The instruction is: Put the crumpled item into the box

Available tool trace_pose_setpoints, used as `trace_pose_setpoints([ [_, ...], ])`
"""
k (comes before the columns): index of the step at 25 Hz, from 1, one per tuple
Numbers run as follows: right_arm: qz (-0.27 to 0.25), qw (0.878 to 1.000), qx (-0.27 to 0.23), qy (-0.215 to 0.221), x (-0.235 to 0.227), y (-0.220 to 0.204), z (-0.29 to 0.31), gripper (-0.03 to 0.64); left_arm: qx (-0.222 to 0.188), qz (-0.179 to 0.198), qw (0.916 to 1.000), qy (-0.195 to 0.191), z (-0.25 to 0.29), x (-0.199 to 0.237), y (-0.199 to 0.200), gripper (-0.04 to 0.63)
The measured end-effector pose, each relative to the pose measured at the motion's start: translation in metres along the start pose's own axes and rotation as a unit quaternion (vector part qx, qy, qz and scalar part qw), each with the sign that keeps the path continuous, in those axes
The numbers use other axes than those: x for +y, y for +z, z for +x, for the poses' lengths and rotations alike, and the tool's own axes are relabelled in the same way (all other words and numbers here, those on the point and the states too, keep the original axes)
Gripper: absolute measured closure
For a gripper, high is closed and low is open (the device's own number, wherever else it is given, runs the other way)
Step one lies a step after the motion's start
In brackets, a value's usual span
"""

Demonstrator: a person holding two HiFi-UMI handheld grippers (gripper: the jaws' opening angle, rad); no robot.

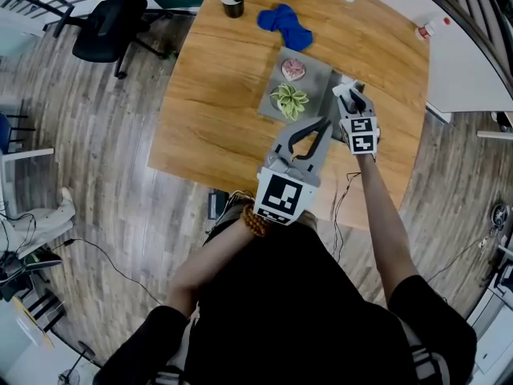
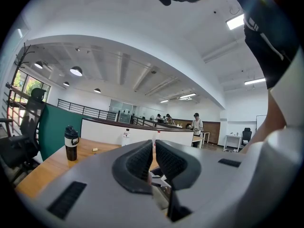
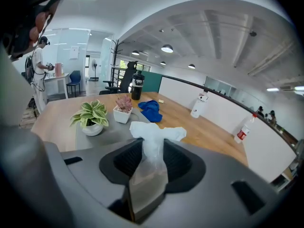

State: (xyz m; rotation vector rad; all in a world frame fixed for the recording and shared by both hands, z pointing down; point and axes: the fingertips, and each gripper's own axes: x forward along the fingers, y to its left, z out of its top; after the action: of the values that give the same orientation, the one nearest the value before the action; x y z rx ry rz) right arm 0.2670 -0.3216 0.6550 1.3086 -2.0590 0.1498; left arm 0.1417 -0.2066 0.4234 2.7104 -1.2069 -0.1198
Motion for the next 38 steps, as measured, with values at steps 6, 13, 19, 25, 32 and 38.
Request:
trace_pose_setpoints([
  [6,0.006,0.999,0.038,0.005,-0.001,-0.030,0.021,0.465,0.008,-0.004,1.0000,0.001,0.001,0.003,-0.006,0.557],
  [13,0.023,0.997,0.076,0.015,0.003,-0.059,0.040,0.462,0.017,-0.008,0.9998,0.002,0.002,0.005,-0.012,0.557],
  [19,0.028,0.995,0.096,0.023,0.005,-0.071,0.050,0.450,0.018,-0.012,0.9998,0.002,0.004,0.007,-0.012,0.557],
  [25,0.027,0.993,0.110,0.030,0.007,-0.077,0.055,0.435,0.016,-0.013,0.9998,-0.001,0.005,0.008,-0.012,0.557],
  [32,0.029,0.992,0.114,0.039,0.012,-0.072,0.053,0.396,0.008,-0.014,0.9999,0.002,0.001,0.012,-0.005,0.557],
  [38,0.024,0.995,0.095,0.031,0.006,-0.053,0.045,0.394,-0.003,-0.015,0.9999,-0.005,0.002,0.008,0.000,0.557],
])
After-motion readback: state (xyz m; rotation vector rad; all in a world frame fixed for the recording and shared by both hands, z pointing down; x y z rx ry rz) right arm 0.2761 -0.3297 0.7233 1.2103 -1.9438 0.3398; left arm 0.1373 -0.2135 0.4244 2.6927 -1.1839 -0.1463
